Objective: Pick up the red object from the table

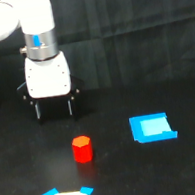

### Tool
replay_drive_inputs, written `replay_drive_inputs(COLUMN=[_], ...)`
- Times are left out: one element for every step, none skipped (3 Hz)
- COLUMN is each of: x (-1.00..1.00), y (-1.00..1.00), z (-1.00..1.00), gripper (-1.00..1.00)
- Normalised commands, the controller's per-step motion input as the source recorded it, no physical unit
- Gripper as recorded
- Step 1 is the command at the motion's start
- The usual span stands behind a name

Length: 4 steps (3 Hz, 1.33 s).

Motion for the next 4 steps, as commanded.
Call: replay_drive_inputs(x=[1.00,0.39,-1.00,0.65], y=[-0.58,-0.97,-0.85,-0.74], z=[0.60,-1.00,-0.99,0.47], gripper=[1.00,0.56,0.40,1.00])
